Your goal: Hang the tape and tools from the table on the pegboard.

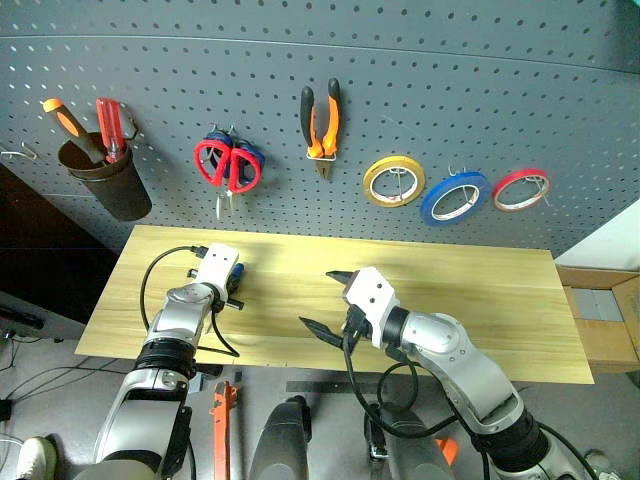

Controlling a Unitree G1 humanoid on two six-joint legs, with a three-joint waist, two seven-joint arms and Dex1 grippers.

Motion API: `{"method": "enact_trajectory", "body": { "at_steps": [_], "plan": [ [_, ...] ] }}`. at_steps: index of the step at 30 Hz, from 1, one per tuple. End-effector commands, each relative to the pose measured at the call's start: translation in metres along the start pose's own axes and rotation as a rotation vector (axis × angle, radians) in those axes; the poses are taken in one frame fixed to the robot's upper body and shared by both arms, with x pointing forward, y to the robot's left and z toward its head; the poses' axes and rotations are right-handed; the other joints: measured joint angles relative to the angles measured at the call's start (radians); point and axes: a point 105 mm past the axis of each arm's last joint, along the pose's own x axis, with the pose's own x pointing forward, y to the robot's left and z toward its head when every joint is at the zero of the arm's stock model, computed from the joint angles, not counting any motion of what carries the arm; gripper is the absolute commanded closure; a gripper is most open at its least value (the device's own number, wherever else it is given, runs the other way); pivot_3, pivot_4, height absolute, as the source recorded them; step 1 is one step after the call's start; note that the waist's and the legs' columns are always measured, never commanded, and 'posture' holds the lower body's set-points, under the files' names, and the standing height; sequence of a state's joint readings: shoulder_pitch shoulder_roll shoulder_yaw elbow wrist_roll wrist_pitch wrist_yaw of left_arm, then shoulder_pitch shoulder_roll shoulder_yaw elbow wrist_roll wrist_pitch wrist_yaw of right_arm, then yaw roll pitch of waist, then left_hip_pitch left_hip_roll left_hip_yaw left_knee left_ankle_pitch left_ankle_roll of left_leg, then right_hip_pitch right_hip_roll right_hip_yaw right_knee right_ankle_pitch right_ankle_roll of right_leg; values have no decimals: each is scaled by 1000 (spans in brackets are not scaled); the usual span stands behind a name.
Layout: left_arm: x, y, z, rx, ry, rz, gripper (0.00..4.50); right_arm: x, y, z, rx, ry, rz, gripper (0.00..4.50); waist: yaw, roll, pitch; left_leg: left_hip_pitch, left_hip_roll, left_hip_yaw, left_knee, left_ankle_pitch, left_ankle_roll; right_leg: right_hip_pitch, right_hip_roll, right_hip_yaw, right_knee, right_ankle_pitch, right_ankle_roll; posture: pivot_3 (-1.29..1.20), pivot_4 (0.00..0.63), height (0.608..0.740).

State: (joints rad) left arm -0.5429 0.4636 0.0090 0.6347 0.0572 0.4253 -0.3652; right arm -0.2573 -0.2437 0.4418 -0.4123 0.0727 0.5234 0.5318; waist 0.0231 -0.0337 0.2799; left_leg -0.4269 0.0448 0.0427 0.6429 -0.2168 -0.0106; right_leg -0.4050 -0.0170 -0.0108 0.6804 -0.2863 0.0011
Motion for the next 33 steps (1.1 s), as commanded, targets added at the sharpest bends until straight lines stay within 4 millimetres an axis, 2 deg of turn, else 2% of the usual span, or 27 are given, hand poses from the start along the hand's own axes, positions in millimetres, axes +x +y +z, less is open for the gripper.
{"method": "enact_trajectory", "body": {
  "at_steps": [1,5,9,15,19,21,24,30,33],
  "plan": [
    [-7,-3,7,-25,-43,10,4026,-9,-2,15,3,-77,-5,0,1,0,0,-1,0,-1,0,1,-3,0,0,-1,0,0,0,92,249,740],
    [-18,-3,22,-49,-118,51,4026,-15,-8,18,36,-111,-21,0,2,-4,-4,-5,0,-4,1,2,-4,-2,0,-4,0,0,0,102,209,740],
    [-53,-7,32,-89,-213,189,4026,-23,-13,23,106,-158,-49,0,1,-7,-17,-6,-1,-7,0,5,-8,-2,0,-6,0,0,0,111,143,740],
    [-96,2,53,-133,-371,397,4026,-18,-24,33,145,-236,-79,0,3,-12,-81,-6,-2,-9,0,5,-9,-2,0,-8,0,0,0,137,51,740],
    [-118,24,71,-103,-487,558,4026,-13,-31,48,126,-310,-94,0,3,-12,-131,-4,-2,-9,0,4,-7,0,1,-7,0,0,0,144,11,740],
    [-126,40,83,-103,-546,631,4026,-10,-35,56,107,-349,-101,0,4,-13,-149,-3,-2,-8,1,5,-6,0,3,-6,0,0,0,149,2,740],
    [-134,62,113,-60,-650,697,4026,-6,-43,70,80,-407,-124,0,9,-18,-167,-3,-1,-10,1,7,-5,1,5,-5,1,2,-2,152,0,740],
    [-142,95,169,41,-801,771,4026,-2,-55,102,60,-520,-169,0,27,-21,-183,-2,0,-8,1,7,-5,1,7,-3,1,4,-3,133,5,740],
    [-142,101,200,68,-876,757,4026,0,-58,111,46,-540,-184,0,30,-23,-184,-2,1,-9,1,7,-5,0,8,-3,1,5,-4,126,19,740]
  ]
}}
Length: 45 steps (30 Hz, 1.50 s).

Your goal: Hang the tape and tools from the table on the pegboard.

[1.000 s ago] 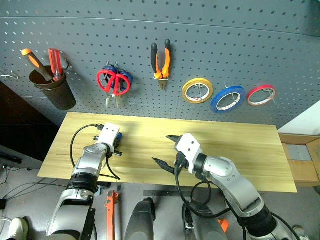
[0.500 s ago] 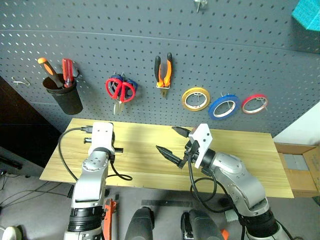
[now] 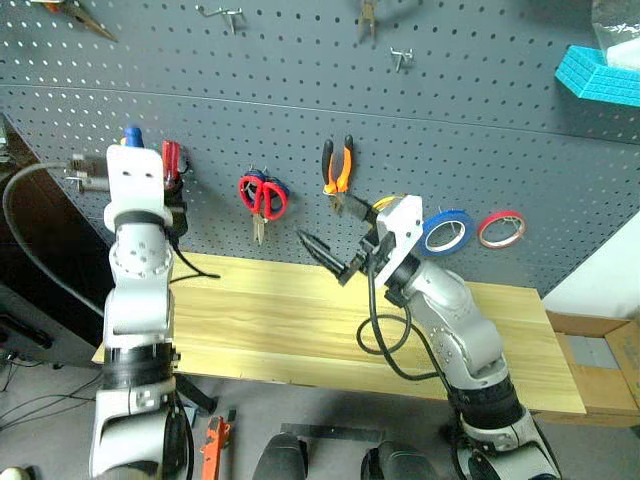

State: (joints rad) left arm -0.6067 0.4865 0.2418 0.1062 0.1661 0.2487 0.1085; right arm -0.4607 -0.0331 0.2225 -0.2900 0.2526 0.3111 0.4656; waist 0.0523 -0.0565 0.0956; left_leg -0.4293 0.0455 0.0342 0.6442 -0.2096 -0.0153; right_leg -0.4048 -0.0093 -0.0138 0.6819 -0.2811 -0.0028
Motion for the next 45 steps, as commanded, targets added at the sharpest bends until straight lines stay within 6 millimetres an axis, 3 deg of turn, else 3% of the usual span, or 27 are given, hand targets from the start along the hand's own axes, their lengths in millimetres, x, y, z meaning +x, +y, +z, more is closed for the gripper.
{"method": "enact_trajectory", "body": {
  "at_steps": [1,5,11,17,24,31,34,43,45],
  "plan": [
    [26,-3,37,-6,-140,-5,4026,6,-4,17,-37,-64,-26,0,4,0,0,0,0,0,0,0,0,0,0,0,0,0,0,123,28,740],
    [45,-13,54,-34,-183,-31,4026,11,-5,19,-44,-64,-38,0,2,0,0,-1,-1,1,0,0,0,0,-1,1,0,0,0,106,59,740],
    [57,-16,72,-53,-230,-31,4026,6,-10,20,-58,-31,-68,0,-4,7,7,-1,-1,1,-1,-1,1,0,-1,0,0,0,0,125,126,740],
    [62,-8,59,-41,-201,-15,4026,3,-12,15,-50,10,-63,0,-4,17,31,0,0,1,0,0,1,0,1,1,1,0,0,137,176,740],
    [60,1,36,-2,-152,-6,4026,0,-14,10,-30,41,-66,0,-1,17,81,-1,1,0,0,0,1,0,1,0,1,0,0,161,233,740],
    [52,-3,23,-5,-122,-26,4026,-4,-16,6,-24,63,-74,0,1,17,108,-2,1,0,0,0,1,-1,0,0,-1,0,0,165,245,740],
    [46,-4,15,-24,-96,-27,3025,-4,-17,6,-35,69,-72,0,-1,18,110,-2,1,0,0,0,1,-1,-1,0,-1,0,0,162,245,740],
    [41,3,13,-30,-84,1,26,-6,-14,8,-58,65,-46,0,-1,17,113,-2,1,-1,0,0,1,-1,-1,-1,0,0,0,150,236,740],
    [40,5,12,-29,-79,12,26,-5,-12,11,-52,48,-36,0,-1,17,113,-2,1,0,0,0,1,-1,-1,-1,0,0,0,150,236,740]
  ]
}}
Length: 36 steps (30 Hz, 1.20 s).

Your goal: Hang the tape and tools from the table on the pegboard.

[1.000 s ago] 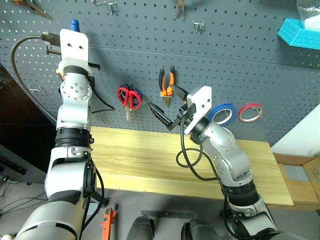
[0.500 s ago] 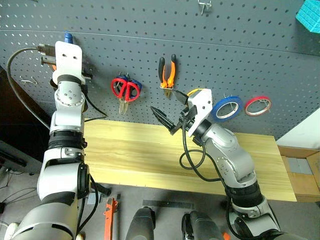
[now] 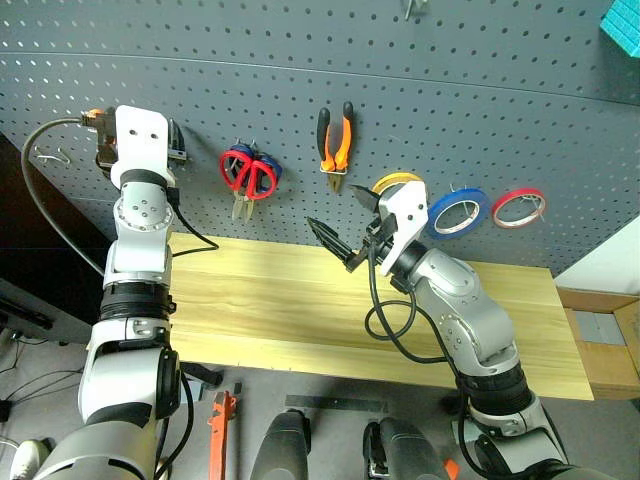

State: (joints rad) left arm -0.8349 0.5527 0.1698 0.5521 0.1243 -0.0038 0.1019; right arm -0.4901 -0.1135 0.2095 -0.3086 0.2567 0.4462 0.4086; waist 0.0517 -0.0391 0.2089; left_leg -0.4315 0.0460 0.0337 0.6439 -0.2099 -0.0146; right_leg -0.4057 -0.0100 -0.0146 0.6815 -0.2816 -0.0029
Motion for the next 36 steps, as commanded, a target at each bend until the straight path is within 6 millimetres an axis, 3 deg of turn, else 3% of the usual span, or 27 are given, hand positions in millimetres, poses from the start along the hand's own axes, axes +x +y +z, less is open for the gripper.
{"method": "enact_trajectory", "body": {
  "at_steps": [1,12,14,16,19,25,27,30,36],
  "plan": [
    [0,18,11,-10,-36,67,26,-2,8,25,-18,-104,34,0,-1,0,0,0,0,0,0,0,0,0,0,0,0,0,0,149,233,740],
    [-4,15,17,-21,-44,63,26,0,13,29,-17,-135,54,0,0,0,0,0,0,0,0,0,0,0,0,0,0,0,0,141,201,740],
    [-5,12,26,-40,-77,53,26,1,10,31,-26,-141,41,0,0,-1,-1,0,0,0,0,0,0,0,0,-1,0,0,0,132,179,740],
    [-10,5,50,-92,-168,30,26,-1,4,36,-58,-155,16,0,1,-2,-2,0,0,0,0,0,0,0,0,0,0,0,0,124,156,740],
    [-21,-16,79,-164,-277,-75,26,-9,-3,43,-98,-166,-10,0,3,-5,-5,-1,-1,0,0,1,-2,0,-1,-1,0,0,0,114,134,740],
    [-49,-66,93,-279,-290,-283,26,-28,-11,34,-141,-108,-85,0,-2,-6,-27,-1,-2,1,0,3,-5,0,-2,0,-1,0,0,84,76,740],
    [-63,-92,84,-326,-230,-395,26,-40,-24,18,-150,-32,-182,0,-3,-5,-42,-1,-2,1,0,3,-5,0,-2,1,-1,0,0,76,51,740],
    [-94,-131,48,-468,-32,-536,26,-63,-35,-12,-106,83,-304,0,-9,-4,-76,-1,-2,3,0,3,-5,0,-2,2,-1,0,0,55,32,740],
    [-134,-159,-20,-490,274,-604,26,-90,-53,-53,8,205,-499,0,-39,-3,-99,4,-1,3,1,3,0,2,5,5,1,1,0,36,6,740]
  ]
}}
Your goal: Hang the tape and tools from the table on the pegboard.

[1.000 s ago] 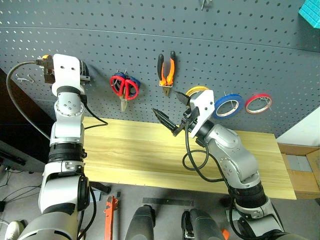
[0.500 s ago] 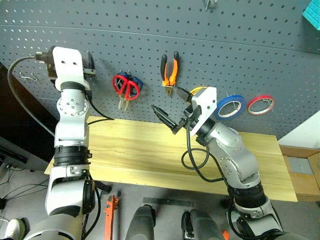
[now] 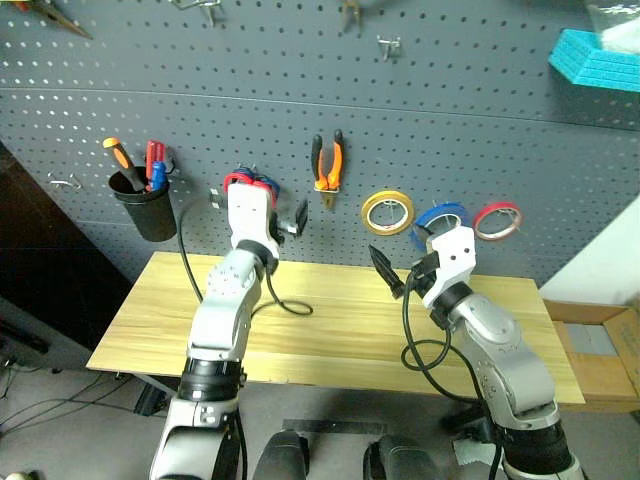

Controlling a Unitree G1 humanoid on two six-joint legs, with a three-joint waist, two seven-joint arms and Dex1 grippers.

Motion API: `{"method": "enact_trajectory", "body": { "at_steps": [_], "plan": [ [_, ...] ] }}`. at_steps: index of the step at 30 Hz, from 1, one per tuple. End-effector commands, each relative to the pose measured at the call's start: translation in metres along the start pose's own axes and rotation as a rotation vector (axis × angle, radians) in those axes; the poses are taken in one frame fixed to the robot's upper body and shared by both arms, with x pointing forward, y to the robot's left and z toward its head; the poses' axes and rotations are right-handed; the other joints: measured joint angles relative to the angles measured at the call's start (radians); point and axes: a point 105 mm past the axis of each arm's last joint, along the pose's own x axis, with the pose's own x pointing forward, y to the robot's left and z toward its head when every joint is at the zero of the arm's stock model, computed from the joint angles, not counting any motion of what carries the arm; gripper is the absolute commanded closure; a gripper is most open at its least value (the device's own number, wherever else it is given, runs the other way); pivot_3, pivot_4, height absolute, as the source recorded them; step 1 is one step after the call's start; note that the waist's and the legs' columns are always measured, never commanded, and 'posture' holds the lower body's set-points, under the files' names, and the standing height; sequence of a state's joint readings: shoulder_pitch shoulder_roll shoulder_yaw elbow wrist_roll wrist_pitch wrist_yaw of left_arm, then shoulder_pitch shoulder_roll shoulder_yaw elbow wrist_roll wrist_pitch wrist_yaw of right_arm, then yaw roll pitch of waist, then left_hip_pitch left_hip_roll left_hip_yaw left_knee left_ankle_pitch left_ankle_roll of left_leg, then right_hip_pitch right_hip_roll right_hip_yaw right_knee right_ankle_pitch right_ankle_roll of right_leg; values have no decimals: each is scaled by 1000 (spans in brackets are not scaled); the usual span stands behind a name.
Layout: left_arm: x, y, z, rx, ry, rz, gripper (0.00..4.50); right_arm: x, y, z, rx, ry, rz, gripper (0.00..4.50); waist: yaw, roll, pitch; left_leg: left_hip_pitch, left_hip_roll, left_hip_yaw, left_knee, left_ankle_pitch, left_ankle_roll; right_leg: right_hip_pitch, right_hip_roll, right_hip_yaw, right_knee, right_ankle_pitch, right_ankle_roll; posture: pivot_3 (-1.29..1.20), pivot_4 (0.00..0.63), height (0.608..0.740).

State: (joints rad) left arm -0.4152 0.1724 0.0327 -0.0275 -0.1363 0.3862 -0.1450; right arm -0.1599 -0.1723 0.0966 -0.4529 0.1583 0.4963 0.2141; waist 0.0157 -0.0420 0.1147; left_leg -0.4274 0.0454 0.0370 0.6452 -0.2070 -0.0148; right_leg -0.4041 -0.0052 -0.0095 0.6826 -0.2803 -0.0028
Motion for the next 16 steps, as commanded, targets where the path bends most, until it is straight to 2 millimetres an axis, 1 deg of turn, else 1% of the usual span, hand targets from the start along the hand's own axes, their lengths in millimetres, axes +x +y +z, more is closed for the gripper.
{"method": "enact_trajectory", "body": {
  "at_steps": [1,2,3,5,7,9,12,14,16],
  "plan": [
    [-8,-2,-19,-7,61,-6,26,-4,-15,-5,23,12,-92,0,-7,0,-12,1,0,0,0,1,-1,0,2,0,0,1,1,33,3,740],
    [-10,-1,-26,-5,84,-1,26,-5,-17,-9,26,24,-105,0,-10,1,-21,2,0,0,0,1,-1,1,3,1,0,1,1,28,0,740],
    [-16,5,-41,-4,125,24,26,-9,-24,-21,33,65,-140,0,-13,3,-27,3,0,0,0,1,-1,2,3,1,0,1,1,24,0,740],
    [-23,13,-57,0,174,59,26,-14,-31,-37,37,123,-180,0,-16,5,-37,6,0,0,-1,1,-1,5,3,2,0,0,1,23,0,740],
    [-28,23,-70,-3,224,100,26,-22,-40,-56,52,182,-223,0,-18,5,-40,16,1,0,-2,1,0,15,3,1,-2,-1,0,23,0,740],
    [-31,32,-78,2,254,130,26,-29,-46,-69,69,222,-256,0,-18,6,-43,17,2,0,-2,1,0,16,3,1,-2,-1,0,23,0,740],
    [-38,40,-88,23,276,142,26,-41,-58,-102,103,309,-323,0,-18,6,-50,17,2,-1,-1,1,0,16,2,1,-1,-1,0,21,0,740],
    [-41,42,-92,6,284,146,26,-45,-61,-114,105,336,-342,0,-18,7,-55,17,2,0,-1,1,0,17,2,2,-1,-1,0,20,0,740],
    [-42,43,-94,0,297,146,26,-46,-63,-120,96,346,-353,0,-18,8,-57,17,2,0,-2,0,0,17,2,2,-2,-2,0,20,0,740]
  ]
}}
